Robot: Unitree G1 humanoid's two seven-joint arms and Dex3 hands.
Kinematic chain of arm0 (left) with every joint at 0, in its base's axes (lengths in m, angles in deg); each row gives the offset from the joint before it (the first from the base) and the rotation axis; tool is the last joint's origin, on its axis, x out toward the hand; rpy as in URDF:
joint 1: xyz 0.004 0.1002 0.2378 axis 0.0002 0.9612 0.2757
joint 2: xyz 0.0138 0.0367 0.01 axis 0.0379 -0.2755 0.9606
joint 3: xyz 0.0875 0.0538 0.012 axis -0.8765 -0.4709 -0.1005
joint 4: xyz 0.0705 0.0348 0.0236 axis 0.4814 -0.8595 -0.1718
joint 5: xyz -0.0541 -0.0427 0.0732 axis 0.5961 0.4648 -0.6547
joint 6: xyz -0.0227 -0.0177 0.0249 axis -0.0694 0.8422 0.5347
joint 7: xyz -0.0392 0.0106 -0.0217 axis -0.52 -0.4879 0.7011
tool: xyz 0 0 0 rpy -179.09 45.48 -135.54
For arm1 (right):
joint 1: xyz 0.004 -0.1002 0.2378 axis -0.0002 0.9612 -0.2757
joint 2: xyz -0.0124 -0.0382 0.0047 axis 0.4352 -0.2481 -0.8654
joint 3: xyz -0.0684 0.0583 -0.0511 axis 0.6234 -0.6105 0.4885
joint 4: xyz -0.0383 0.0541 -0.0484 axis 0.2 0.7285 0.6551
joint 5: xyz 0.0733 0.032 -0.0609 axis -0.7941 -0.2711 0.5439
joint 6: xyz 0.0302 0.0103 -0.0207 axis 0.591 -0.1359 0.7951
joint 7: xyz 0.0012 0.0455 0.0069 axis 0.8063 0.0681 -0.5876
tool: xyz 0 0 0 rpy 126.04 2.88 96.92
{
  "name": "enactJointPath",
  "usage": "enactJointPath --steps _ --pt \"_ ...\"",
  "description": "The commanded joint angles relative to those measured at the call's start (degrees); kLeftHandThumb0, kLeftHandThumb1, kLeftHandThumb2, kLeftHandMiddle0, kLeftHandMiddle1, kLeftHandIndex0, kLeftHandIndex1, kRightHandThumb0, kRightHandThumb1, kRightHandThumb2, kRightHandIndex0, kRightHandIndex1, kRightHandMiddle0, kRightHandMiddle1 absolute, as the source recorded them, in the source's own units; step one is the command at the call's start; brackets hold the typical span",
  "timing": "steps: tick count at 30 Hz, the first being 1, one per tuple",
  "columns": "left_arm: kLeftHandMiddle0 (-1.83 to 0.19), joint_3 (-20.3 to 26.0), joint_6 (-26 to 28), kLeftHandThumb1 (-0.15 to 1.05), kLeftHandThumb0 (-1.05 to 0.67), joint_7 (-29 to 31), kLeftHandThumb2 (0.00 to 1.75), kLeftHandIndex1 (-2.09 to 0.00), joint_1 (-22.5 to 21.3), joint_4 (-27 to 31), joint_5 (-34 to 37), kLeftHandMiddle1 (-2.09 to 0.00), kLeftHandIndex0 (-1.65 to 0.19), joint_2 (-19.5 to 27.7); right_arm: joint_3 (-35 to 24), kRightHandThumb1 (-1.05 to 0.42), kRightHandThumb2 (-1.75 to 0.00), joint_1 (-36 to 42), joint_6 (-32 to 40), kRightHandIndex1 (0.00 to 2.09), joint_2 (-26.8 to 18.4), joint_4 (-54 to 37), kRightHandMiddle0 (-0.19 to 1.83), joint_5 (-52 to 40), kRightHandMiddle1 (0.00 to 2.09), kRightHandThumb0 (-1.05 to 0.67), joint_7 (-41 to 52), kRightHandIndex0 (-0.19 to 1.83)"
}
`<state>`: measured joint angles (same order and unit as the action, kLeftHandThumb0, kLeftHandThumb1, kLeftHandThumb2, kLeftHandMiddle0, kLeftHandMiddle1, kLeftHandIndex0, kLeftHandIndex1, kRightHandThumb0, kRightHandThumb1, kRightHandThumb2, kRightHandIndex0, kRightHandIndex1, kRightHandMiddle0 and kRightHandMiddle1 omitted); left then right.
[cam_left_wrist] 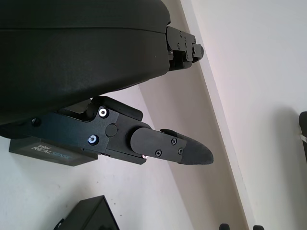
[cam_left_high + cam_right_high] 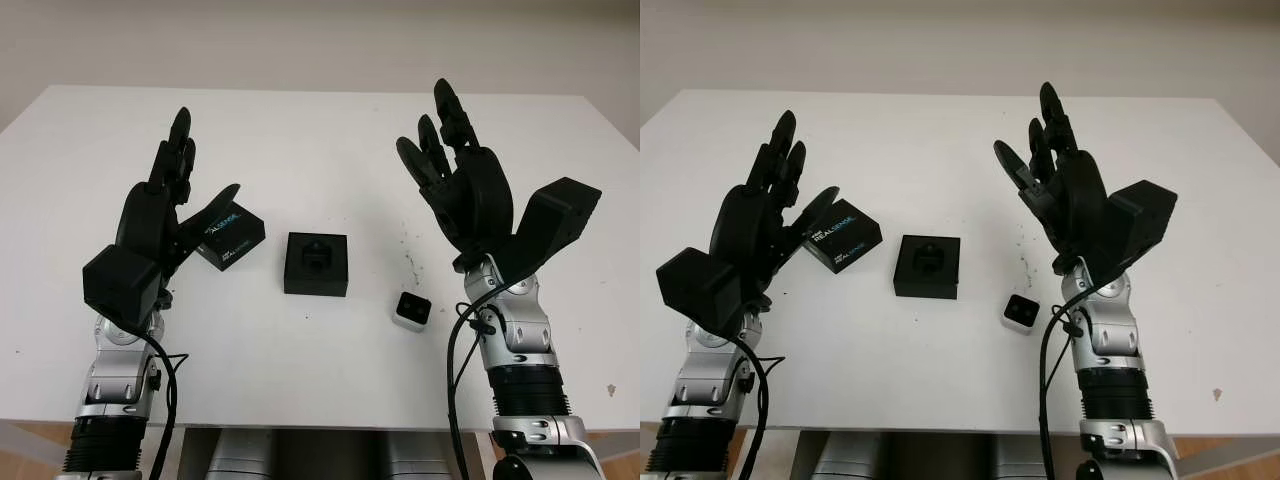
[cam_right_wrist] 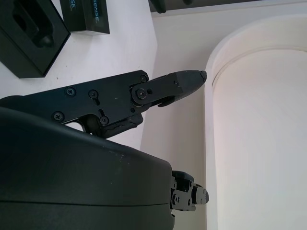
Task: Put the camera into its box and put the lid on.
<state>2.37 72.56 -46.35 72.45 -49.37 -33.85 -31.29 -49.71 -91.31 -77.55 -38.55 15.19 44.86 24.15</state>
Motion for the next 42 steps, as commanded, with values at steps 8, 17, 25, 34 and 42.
enactJointPath --steps 8,17,25,34,42 --pt "-0.02 0.0 0.8 1.05 -0.59 0.3 0.13 -0.05 0.6 1.8 0.4 -0.05 -0.01 0.1 0.3 -1.05 -0.08 0.6 0.2 0.05 -0.2 -1.1 -0.02 0.3 0.06 -0.55 1.0 -0.08" --pt "-0.02 0.3 1.2 1.05 -0.59 0.6 0.13 -0.05 1.1 2.9 0.6 -0.05 -0.01 0.3 2.4 -0.98 -0.04 -0.2 1.6 0.15 -13.1 -2.9 0.13 4.0 0.14 -0.45 14.0 0.12" --pt "-0.02 0.0 1.2 1.05 -0.59 0.6 0.13 -0.05 1.0 2.9 0.7 -0.05 -0.01 0.0 4.9 -0.83 -0.04 -1.9 2.4 0.25 -26.7 -5.2 0.07 9.6 0.71 -0.3 25.7 0.31" --pt "-0.02 -0.5 0.7 1.05 -0.58 0.8 0.13 -0.05 0.6 2.3 0.8 -0.05 0.0 -0.2 7.5 -0.78 -0.05 -1.3 -4.8 0.29 -33.5 -5.9 0.18 16.4 0.64 -0.35 30.1 0.4" --pt "-0.02 -0.4 1.3 1.05 -0.58 1.2 0.13 -0.05 0.3 2.5 1.0 -0.05 0.0 0.2 12.4 -0.81 -0.05 -3.0 -7.1 0.17 -39.8 -9.4 0.26 21.2 0.33 -0.35 38.9 0.31"
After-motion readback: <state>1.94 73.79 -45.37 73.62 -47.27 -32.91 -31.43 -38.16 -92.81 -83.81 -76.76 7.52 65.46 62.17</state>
